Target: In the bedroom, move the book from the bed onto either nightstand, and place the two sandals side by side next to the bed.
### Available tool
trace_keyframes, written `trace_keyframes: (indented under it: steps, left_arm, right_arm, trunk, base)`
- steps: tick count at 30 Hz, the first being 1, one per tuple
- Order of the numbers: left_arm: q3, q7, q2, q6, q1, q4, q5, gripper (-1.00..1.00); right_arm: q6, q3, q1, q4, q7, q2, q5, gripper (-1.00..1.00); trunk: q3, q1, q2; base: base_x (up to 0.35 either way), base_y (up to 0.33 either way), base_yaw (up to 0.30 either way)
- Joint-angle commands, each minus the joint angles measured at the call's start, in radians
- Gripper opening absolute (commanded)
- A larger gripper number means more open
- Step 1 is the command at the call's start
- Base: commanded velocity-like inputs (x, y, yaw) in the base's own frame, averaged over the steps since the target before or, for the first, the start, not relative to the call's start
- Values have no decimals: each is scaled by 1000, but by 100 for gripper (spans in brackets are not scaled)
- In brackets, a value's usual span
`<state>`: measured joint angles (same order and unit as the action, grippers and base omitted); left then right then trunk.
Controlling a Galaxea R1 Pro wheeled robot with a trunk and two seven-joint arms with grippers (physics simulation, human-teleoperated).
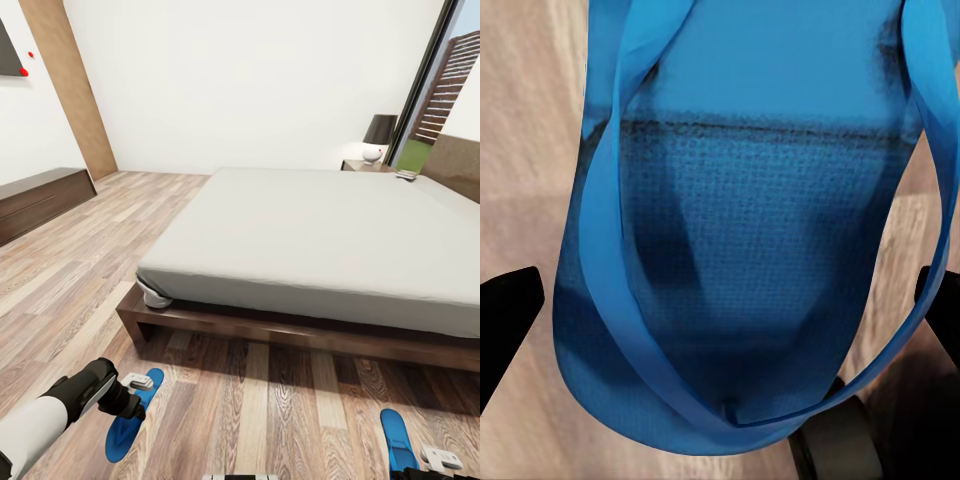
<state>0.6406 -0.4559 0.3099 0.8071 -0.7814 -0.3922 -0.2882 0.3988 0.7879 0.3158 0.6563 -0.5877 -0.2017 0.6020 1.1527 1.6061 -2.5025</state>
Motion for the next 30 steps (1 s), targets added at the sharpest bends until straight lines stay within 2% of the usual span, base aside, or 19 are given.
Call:
trace_keyframes:
  steps: [1,6,26,30]
  left_arm:
    - [7,2,1,4,-1,-2,-9,-100]
    - [7,2,1,4,-1,-2,-9,-100]
    - [7,2,0,1,-1,-2,-9,-100]
    - [7,2,0,1,-1,-2,-9,-100]
  right_arm:
    - [3,5,1,2,-9,1,7,-100]
    - [3,5,1,2,-9,1,7,-100]
    - [2,5,1,2,-9,1,7,-100]
    - [2,5,1,2,-9,1,7,-100]
  trunk:
    - [5,0,-1]
    - [24,2,-2]
    - [24,2,-2]
    - [24,2,-2]
  base:
    - [0,0,0]
    - [0,0,0]
    - [49,25,0]
    - [1,212,0]
